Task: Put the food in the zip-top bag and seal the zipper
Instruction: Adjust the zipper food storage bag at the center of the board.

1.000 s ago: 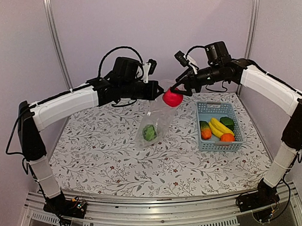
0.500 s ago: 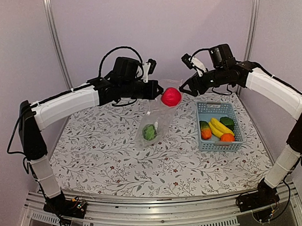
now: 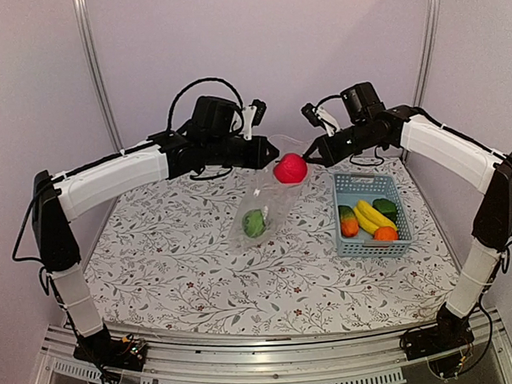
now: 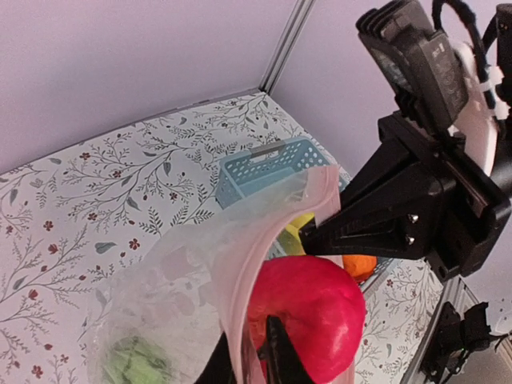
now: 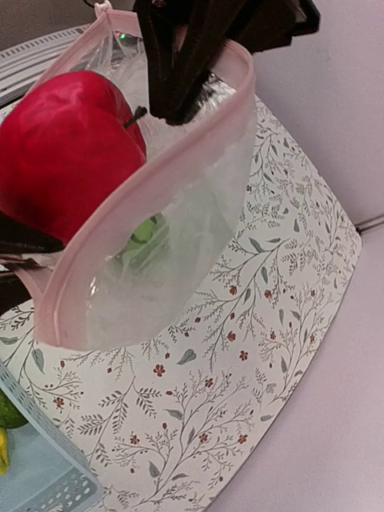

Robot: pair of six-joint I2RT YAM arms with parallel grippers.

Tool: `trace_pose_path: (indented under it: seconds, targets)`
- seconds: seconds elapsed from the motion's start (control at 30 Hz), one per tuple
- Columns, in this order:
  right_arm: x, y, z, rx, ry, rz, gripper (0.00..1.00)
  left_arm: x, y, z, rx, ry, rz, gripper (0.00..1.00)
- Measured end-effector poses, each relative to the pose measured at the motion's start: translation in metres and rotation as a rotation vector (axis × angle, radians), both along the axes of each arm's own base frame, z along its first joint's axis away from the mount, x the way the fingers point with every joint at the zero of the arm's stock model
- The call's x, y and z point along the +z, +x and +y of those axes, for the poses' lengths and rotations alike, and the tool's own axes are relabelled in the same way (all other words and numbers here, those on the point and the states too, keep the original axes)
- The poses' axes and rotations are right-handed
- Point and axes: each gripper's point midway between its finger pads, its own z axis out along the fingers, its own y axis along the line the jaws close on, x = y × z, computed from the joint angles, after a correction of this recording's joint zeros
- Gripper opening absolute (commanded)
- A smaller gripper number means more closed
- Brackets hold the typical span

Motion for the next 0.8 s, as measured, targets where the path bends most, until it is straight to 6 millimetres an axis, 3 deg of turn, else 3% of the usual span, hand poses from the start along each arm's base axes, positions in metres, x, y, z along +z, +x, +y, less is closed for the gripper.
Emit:
trace_pose_path:
  seconds: [0.13,0.27,0.43,0.57,0.6,0.7,0.8]
  targets:
    - [0.001,-0.002,0.000,0.008,0.031,0.051,0.00,0.004,0.005,0.005,0.027,0.040,-0.021,0.33]
    - [0.004,-0.003,-0.002,0.006,0.056,0.083,0.00,0.012,0.013,0.018,0.089,0.111,-0.050,0.34]
    - [0.004,-0.007,0.000,0.016,0.073,0.108,0.00,0.010,0.009,0.031,0.116,0.204,-0.042,0.28]
    - [0.005,-0.010,0.001,0.021,0.086,0.126,0.00,0.005,0.004,0.037,0.119,0.263,-0.017,0.08]
    - [0.005,-0.011,0.002,0.022,0.090,0.131,0.04,0.004,0.002,0.038,0.113,0.279,-0.019,0.05]
    - [0.006,-0.014,0.004,0.036,0.107,0.148,0.36,0.000,-0.002,0.038,0.107,0.311,-0.016,0.00]
    - [0.010,-0.018,0.005,0.059,0.114,0.147,0.48,0.002,0.002,0.041,0.125,0.339,-0.031,0.00]
